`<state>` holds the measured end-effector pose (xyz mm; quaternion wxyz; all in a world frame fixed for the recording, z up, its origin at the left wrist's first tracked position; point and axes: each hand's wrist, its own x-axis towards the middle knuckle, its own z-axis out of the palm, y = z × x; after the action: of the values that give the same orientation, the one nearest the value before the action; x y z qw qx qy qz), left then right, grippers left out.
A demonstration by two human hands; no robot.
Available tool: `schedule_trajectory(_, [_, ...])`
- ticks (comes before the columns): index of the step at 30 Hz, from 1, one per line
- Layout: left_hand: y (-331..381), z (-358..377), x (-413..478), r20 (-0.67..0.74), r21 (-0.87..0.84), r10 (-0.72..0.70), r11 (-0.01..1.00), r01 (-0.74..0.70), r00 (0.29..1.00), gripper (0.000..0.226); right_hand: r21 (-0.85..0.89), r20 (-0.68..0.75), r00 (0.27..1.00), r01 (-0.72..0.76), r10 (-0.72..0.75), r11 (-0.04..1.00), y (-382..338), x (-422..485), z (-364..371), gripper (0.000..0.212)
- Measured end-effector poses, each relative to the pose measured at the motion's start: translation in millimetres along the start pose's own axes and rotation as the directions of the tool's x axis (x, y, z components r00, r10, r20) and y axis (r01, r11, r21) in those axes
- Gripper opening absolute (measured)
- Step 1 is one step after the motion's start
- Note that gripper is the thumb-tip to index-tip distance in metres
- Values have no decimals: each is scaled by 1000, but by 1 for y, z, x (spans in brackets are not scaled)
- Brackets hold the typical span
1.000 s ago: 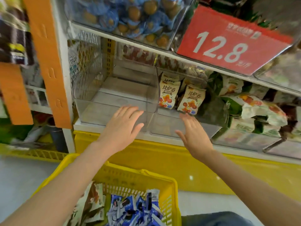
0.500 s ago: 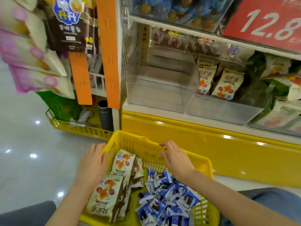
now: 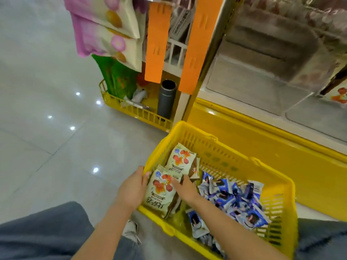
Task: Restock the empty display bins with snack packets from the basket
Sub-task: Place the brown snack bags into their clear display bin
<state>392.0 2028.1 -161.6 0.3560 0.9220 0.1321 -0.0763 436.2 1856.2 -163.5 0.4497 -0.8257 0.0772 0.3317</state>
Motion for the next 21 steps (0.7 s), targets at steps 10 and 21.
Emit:
schedule_trajectory(10, [-3,7,3,-75,39,-2,999,5,997,32,-225,-154,970,153,-191,962,2,13,-2,25])
schedule_trajectory(21, [27,-10,-5,-333,110,29,994,8,942,26,-678,2,803,439,-596,589,-84,-37,-80,20])
